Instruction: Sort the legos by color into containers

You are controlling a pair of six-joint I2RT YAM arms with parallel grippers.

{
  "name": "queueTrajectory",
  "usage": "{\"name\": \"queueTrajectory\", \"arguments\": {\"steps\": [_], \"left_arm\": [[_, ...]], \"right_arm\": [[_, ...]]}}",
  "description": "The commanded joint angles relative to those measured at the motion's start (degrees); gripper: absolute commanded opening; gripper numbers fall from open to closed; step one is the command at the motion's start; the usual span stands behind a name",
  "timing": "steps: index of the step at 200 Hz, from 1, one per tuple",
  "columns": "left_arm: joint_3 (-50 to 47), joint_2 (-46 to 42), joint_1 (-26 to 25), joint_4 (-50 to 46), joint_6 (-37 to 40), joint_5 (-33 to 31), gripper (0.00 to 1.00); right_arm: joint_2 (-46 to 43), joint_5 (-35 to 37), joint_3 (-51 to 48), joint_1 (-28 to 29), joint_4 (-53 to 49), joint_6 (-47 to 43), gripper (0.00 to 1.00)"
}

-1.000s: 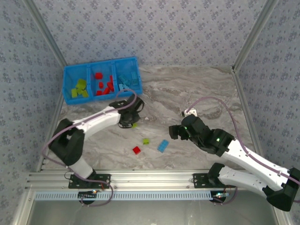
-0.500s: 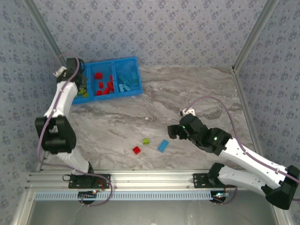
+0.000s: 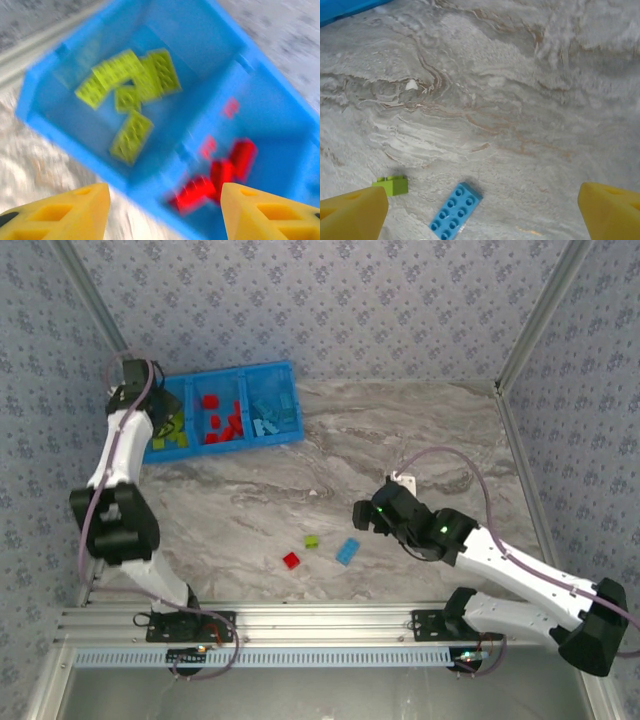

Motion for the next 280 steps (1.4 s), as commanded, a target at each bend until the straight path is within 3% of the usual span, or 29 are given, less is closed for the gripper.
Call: {"name": "queueTrajectory", "arguments": {"steps": [1, 46, 73, 102, 136, 223, 238, 250, 280], "left_arm": [[-10.15, -15.08, -9.55, 2.01, 2.05, 2.77, 0.61], [-30.09, -32.91, -32.41, 5.99, 14.88, 6.04, 0.63], [-34.80, -37.59, -39.95, 2.37, 20.25, 4.66, 0.69], [-36.87, -40.49, -40.29, 0.26, 20.91, 1.44, 0.72], [-37.52, -41.09, -40.26, 1.02, 20.76, 0.48, 0.77], [-38.12, -40.94, -40.32, 1.47, 18.25, 0.35, 0.90], [-39.12, -42.64, -40.29, 1.38, 16.81, 0.36, 0.99], [-39.55, -44.00, -40.28, 1.42, 14.87, -0.16, 0.99], [-38.10, -47.13, -40.29, -3.04, 8.40, -5.22, 0.99]], "right_arm": [[5.12, 2.04, -0.38, 3.45, -0.60, 15.55, 1.00], [23.59, 2.90, 8.36, 8.42, -5.50, 24.60, 1.00], [33.02, 0.86, 12.67, 9.46, -5.07, 25.66, 0.98], [38.72, -1.06, 13.72, 9.62, -4.42, 28.11, 0.93], [39.28, -2.20, 11.14, 9.84, -3.83, 32.72, 0.84], [34.65, 1.04, 7.71, 9.75, -3.68, 33.65, 0.26], [30.19, 5.72, 7.77, 9.91, -4.10, 30.36, 0.20], [25.98, 9.30, 8.00, 9.98, -0.53, 23.20, 0.20], [21.05, 14.16, 10.98, 9.92, 14.73, -7.28, 0.20]]}}
